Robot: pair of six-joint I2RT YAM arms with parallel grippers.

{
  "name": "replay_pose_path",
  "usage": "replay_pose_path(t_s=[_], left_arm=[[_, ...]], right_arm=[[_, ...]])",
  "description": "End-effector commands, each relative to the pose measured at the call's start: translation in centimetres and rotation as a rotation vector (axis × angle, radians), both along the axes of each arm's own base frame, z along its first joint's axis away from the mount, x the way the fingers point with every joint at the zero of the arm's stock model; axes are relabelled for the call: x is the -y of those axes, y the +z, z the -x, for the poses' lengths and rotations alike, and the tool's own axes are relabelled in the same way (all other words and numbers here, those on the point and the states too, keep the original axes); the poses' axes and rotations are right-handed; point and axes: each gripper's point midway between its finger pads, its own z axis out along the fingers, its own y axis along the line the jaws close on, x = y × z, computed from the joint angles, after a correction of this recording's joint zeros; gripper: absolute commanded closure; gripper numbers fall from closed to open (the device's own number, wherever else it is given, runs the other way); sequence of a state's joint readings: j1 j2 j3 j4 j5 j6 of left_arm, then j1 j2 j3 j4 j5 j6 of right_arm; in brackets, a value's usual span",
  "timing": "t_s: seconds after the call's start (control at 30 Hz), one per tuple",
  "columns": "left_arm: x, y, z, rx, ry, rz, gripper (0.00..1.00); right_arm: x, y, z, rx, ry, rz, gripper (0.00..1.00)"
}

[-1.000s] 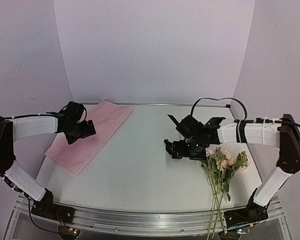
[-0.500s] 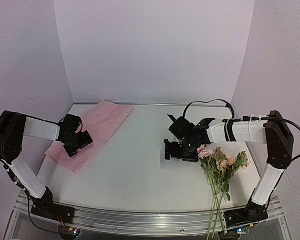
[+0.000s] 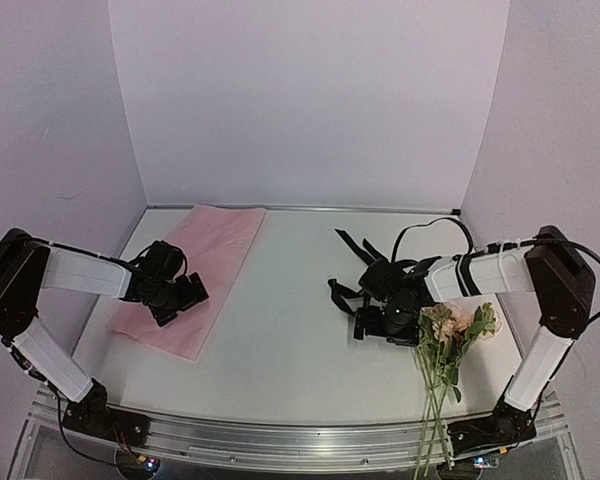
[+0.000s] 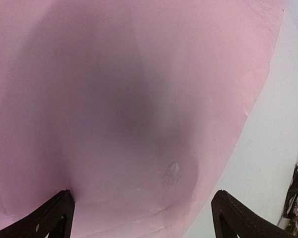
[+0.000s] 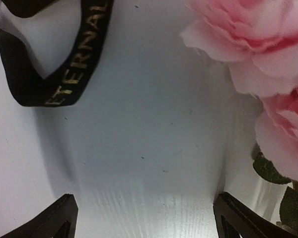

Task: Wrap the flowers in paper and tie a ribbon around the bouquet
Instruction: Move the folded wrapping paper to the corner of the board.

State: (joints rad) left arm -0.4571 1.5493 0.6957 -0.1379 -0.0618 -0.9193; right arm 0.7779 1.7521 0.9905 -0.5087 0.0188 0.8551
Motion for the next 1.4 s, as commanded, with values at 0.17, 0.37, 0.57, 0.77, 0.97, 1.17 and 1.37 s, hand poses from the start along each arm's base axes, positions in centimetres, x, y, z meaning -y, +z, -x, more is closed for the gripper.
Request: replay_pose_path(t_s=[0.17, 0.37, 0.57, 0.77, 0.97, 1.17, 1.37], left_arm=[[1.0, -1.7, 4.3, -0.162, -0.056, 0.039, 0.00], [1.7, -1.2, 4.5, -0.165, -0.094, 0.050, 0.00], [2.6, 0.0, 5.0, -0.154, -0.135, 0.072, 0.00], [3.1, 1.9, 5.2, -0.126, -0.150, 0.083, 0.00], [1.7, 4.7, 4.2, -0.065, -0.128, 0.009, 0.00], [-1.5, 5.5, 2.0, -0.035, -0.073, -0.054, 0.00], [-6.6, 6.1, -2.0, 0.013, 0.048, -0.109, 0.00]], right_arm=[[7.2, 1.3, -1.8, 0.059, -0.176, 0.041, 0.02], [11.7, 1.5, -2.9, 0.040, -0.280, 0.077, 0.02], [11.3, 3.8, -4.6, 0.073, -0.256, 0.048, 0.02], [5.0, 7.0, -6.6, 0.151, -0.065, 0.080, 0.02], [-4.2, 6.5, -7.5, 0.110, 0.093, -0.013, 0.02], [-11.3, 4.4, -9.1, 0.035, 0.132, -0.169, 0.02], [-13.6, 2.6, -11.1, 0.010, 0.135, -0.212, 0.02]])
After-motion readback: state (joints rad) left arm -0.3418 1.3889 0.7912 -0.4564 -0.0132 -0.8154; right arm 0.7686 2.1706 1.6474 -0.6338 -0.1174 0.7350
